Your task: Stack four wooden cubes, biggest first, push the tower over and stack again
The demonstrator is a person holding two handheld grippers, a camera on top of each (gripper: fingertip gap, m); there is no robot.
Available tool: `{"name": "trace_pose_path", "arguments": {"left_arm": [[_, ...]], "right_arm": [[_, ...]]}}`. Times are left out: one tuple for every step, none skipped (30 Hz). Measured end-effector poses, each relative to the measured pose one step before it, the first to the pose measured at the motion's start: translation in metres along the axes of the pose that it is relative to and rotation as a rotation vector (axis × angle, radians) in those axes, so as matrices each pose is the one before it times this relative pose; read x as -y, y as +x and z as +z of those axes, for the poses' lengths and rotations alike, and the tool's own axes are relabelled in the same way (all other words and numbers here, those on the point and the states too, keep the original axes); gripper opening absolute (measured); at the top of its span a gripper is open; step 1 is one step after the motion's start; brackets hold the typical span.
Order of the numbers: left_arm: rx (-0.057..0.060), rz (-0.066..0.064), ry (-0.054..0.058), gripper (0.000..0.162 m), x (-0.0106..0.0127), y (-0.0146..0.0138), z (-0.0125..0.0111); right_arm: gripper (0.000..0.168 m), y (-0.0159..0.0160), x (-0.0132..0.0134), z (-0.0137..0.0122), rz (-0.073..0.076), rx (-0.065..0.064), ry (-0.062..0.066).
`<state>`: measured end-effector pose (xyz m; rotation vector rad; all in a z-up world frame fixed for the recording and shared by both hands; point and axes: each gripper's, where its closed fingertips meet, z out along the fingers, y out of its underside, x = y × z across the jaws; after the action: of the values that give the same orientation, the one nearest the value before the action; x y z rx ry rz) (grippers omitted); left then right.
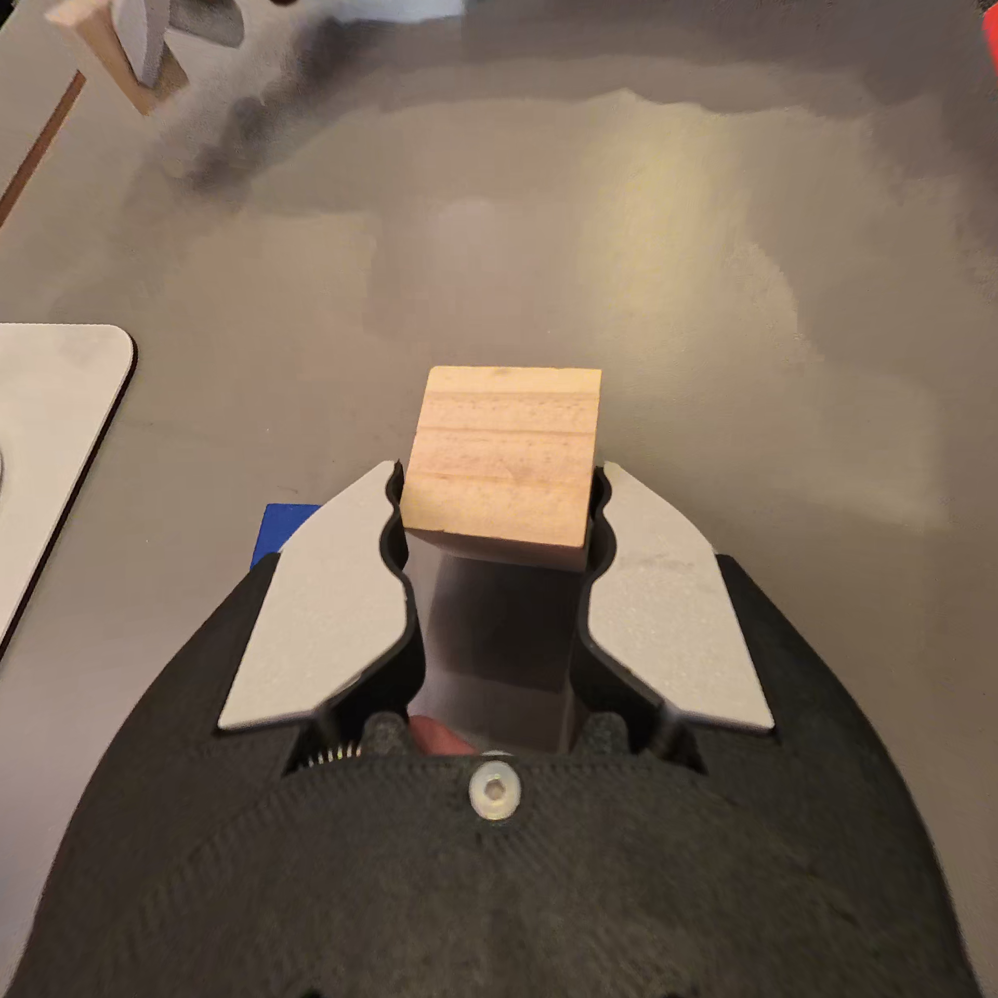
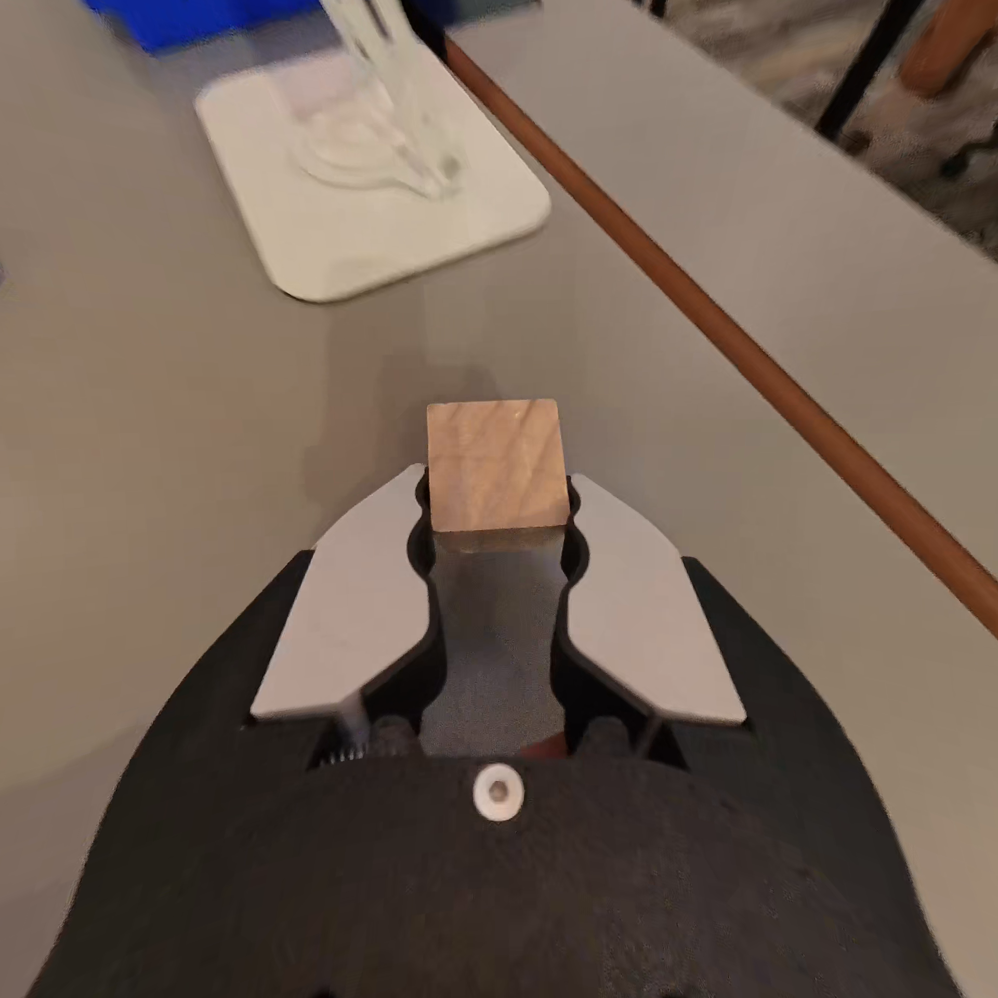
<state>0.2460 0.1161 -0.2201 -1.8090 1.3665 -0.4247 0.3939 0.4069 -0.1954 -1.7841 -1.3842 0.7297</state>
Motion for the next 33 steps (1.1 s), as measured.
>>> {"name": "trace_pose_path", "arguments": {"left_arm": [[0.0034,-0.0033,-0.0010,0.065,-0.00008,-0.00075,0.00017],[0.0039,-0.0025,-0.0009,0.065,0.00000,-0.00084,0.00024],[0.0039,-0.0032,-0.0009,0.065,-0.00005,-0.00104,0.00043],[0.0008,-0.0010,-0.0001,0.065,0.00011,-0.00054,0.00031],[-0.0002,0.0005,0.0000,0.065,0.00010,-0.00025,0.00019],[-0.0003,-0.0009,-0.0001,0.065,-0.00009,0.00003,0.00009],[0.0004,-0.0016,-0.0002,0.065,0.00006,-0.00005,-0.00003],[0.0025,-0.0017,-0.0004,0.066,0.00006,0.00000,-0.00011],[-0.0051,-0.0093,0.0041,0.066,0.00060,0.00123,-0.00091],[-0.0123,-0.0223,0.0111,0.072,0.00180,0.00176,-0.00199],[-0.0005,-0.0133,0.0151,0.074,0.00238,0.00024,-0.00382],[0.0159,0.0020,0.0058,0.075,0.00163,-0.00209,-0.00487],[0.0145,0.0075,-0.0015,0.078,0.00070,-0.00196,-0.00518],[0.0117,0.0035,-0.0046,0.080,-0.00008,-0.00221,-0.00516],[0.0150,0.0045,-0.0082,0.080,-0.00102,-0.00293,-0.00494],[0.0160,0.0040,-0.0067,0.081,-0.00151,-0.00290,-0.00540],[0.0083,-0.0020,-0.0089,0.081,-0.00254,-0.00186,-0.00617],[0.0138,-0.0013,-0.0135,0.081,-0.00383,-0.00291,-0.00742],[0.0289,0.0041,-0.0119,0.081,-0.00427,-0.00514,-0.00844],[0.0328,0.0029,-0.0185,0.081,-0.00583,-0.00601,-0.00854],[0.0212,0.0001,-0.0227,0.080,-0.00709,-0.00440,-0.00814],[0.0175,-0.0048,-0.0120,0.080,-0.00594,-0.00350,-0.00818],[0.0151,-0.0143,0.0014,0.080,-0.00452,-0.00290,-0.00809],[0.0151,-0.0149,0.0002,0.079,-0.00475,-0.00270,-0.00797],[0.0183,-0.0078,-0.0086,0.079,-0.00609,-0.00301,-0.00760],[0.0182,-0.0062,-0.0132,0.079,-0.00717,-0.00301,-0.00722],[0.0118,-0.0088,-0.0137,0.079,-0.00814,-0.00248,-0.00666],[0.0130,-0.0148,-0.0104,0.079,-0.00835,-0.00324,-0.00591],[0.0145,-0.0186,-0.0048,0.079,-0.00797,-0.00365,-0.00515],[0.0090,-0.0174,-0.0055,0.079,-0.00803,-0.00276,-0.00440],[0.0108,-0.0171,-0.0138,0.079,-0.00879,-0.00278,-0.00320],[0.0133,-0.0135,-0.0104,0.079,-0.00763,-0.00269,-0.00256],[0.0014,-0.0135,-0.0031,0.079,-0.00604,-0.00062,-0.00198]], "right_arm": [[0.045,-0.02024,0.01218,-0.00374,-0.0322,0.0316,0.0209],[0.045,-0.02437,0.01423,-0.00232,-0.0403,0.0364,0.0173],[0.045,-0.02776,0.01644,-0.00016,-0.0426,0.0433,0.0198],[0.045,-0.02967,0.01741,0.00299,-0.0342,0.0517,0.0191],[0.045,-0.03065,0.01645,0.00683,-0.0285,0.0569,0.0154],[0.045,-0.03007,0.01382,0.01076,-0.0323,0.0573,0.0035],[0.045,-0.02718,0.00998,0.01340,-0.0348,0.0536,-0.0148],[0.045,-0.02260,0.00786,0.01405,-0.0347,0.0409,-0.0190],[0.045,-0.01816,0.00840,0.01349,-0.0238,0.0321,-0.0052],[0.045,-0.01513,0.00763,0.01283,-0.0054,0.0328,0.0013],[0.045,-0.01124,0.00487,0.01204,-0.0021,0.0238,-0.0075],[0.045,-0.00749,0.00238,0.01082,-0.0048,0.0120,-0.0158],[0.045,-0.00555,0.00116,0.00922,-0.0026,0.0130,-0.0165],[0.045,-0.00521,0.00087,0.00780,-0.0040,0.0190,-0.0115],[0.045,-0.00255,-0.00038,0.00641,-0.0015,0.0079,-0.0141],[0.045,-0.00040,-0.00311,0.00555,-0.0005,-0.0032,-0.0272],[0.045,-0.00076,-0.00447,0.00508,-0.0065,-0.0024,-0.0323],[0.045,-0.00056,-0.00458,0.00493,-0.0028,-0.0031,-0.0260],[0.045,-0.00119,-0.00269,0.00467,0.0088,0.0036,-0.0115],[0.045,-0.00294,0.00009,0.00256,0.0157,0.0198,0.0050],[0.046,-0.00211,0.00069,-0.00057,0.0116,0.0185,0.0032],[0.052,0.00127,0.00157,-0.00236,0.0036,-0.0036,0.0060],[0.080,0.00290,0.00454,-0.00476,0.0012,-0.0085,0.0275],[0.084,0.00272,0.00630,-0.00680,0.0085,0.0084,0.0436],[0.081,0.00358,0.00652,-0.00754,0.0167,0.0190,0.0484],[0.077,0.00792,0.00486,-0.00682,0.0153,0.0023,0.0408],[0.072,0.01419,0.00065,-0.00503,0.0148,-0.0243,0.0194],[0.060,0.01638,-0.00353,-0.00174,0.0236,-0.0253,0.0006],[0.054,0.01342,-0.00604,0.00238,0.0269,-0.0056,-0.0106],[0.054,0.00996,-0.00811,0.00675,0.0121,0.0020,-0.0255],[0.052,0.00699,-0.00933,0.00957,-0.0039,0.0014,-0.0408],[0.050,0.00349,-0.00738,0.01045,-0.0037,0.0099,-0.0371],[0.049,0.00037,-0.00300,0.00989,0.0009,0.0175,-0.0184]]}}
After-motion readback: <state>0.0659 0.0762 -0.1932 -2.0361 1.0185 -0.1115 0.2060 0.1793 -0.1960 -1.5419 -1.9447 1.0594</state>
